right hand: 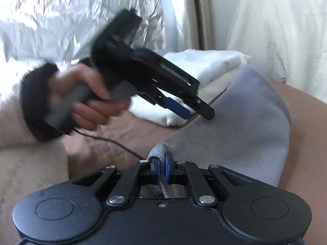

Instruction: Fold clothes

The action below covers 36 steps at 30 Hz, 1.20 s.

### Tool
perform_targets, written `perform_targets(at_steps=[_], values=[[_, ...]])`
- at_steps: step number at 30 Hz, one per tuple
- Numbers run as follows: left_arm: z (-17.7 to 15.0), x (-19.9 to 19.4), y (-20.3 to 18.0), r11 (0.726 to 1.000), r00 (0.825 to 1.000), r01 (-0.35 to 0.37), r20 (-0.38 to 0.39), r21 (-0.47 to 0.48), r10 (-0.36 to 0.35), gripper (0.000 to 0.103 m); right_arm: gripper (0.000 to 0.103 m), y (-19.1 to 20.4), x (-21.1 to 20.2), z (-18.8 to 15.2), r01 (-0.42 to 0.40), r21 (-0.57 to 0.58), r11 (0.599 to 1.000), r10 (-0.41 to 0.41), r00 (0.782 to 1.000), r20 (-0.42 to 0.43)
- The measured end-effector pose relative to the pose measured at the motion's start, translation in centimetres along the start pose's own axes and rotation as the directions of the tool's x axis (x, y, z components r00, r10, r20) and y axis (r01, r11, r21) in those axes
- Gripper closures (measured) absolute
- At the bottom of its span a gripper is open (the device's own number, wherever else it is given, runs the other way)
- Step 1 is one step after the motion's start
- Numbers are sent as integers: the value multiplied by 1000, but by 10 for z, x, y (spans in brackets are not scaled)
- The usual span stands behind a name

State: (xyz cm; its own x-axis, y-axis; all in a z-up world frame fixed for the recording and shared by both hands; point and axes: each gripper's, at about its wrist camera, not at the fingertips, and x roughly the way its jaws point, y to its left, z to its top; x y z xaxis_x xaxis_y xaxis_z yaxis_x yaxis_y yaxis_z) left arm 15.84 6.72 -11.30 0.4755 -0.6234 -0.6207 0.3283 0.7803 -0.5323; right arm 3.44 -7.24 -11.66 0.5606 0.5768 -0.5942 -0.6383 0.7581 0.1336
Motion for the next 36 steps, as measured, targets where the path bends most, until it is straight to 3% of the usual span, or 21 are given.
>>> perform_targets(at_steps=[3, 7, 8, 9, 10, 12, 15, 18, 21, 24, 27, 29, 30, 32, 34, 36], values=[[15, 7, -7, 991, 991, 135, -20, 20, -135, 46, 96, 0, 1, 0, 0, 3, 1000, 0, 1000, -8], [27, 31, -18, 994, 1000, -16, 7, 108, 15, 44, 96, 9, 2, -2, 7, -22, 1000, -7, 1000, -17], [30, 39, -20, 990, 998, -57, 9, 130, 56, 47, 96, 11, 2, -4, 7, -23, 1000, -7, 1000, -17], [31, 42, -21, 990, 999, -51, 13, 135, 50, 55, 96, 12, 1, -5, 7, -19, 1000, -8, 1000, -17], [33, 45, -21, 990, 999, -35, 17, 136, 33, 84, 96, 13, 1, -6, 10, -16, 1000, -10, 1000, -15], [35, 44, -23, 989, 999, -17, 39, 148, 12, 85, 96, 14, 1, -7, 14, -6, 1000, -14, 1000, -11], [36, 36, -23, 985, 995, -73, 81, 158, 60, 86, 95, 13, -4, -3, 4, 0, 1000, -4, 1000, 6], [29, 58, 3, 988, 990, -138, -3, 70, 139, 83, 95, 12, -1, -1, -19, 0, 1000, 19, 1000, 13], [29, 74, 22, 990, 988, -140, -62, -13, 139, 81, 96, 4, 25, -13, -29, 36, 999, 32, 997, -72], [40, 64, 17, 989, 988, -149, -45, 20, 150, 77, 95, 9, 32, -19, -32, 26, 999, 34, 995, -93], [41, 64, 14, 980, 980, -195, -31, 43, 197, 71, 89, 3, 23, -14, -53, 87, 995, 62, 992, -106], [42, 64, 10, 976, 976, -215, -35, 42, 217, 70, 70, -8, 4, -10, -58, 153, 986, 69, 995, -68], [43, 63, 7, 973, 973, -228, -38, 47, 230, 70, 60, -14, -9, -10, -50, 184, 982, 55, 998, -25], [44, 60, 2, 966, 966, -253, -45, 56, 255, 69, 56, -30, -32, -11, -7, 235, 972, -9, 998, 64], [45, 57, -4, 959, 958, -277, -51, 65, 281, 69, 56, -48, -42, -12, 79, 252, 964, -100, 993, 70], [43, 52, -8, 958, 957, -280, -65, 63, 284, 68, 56, -60, -35, -15, 186, 211, 960, -195, 981, 22]])
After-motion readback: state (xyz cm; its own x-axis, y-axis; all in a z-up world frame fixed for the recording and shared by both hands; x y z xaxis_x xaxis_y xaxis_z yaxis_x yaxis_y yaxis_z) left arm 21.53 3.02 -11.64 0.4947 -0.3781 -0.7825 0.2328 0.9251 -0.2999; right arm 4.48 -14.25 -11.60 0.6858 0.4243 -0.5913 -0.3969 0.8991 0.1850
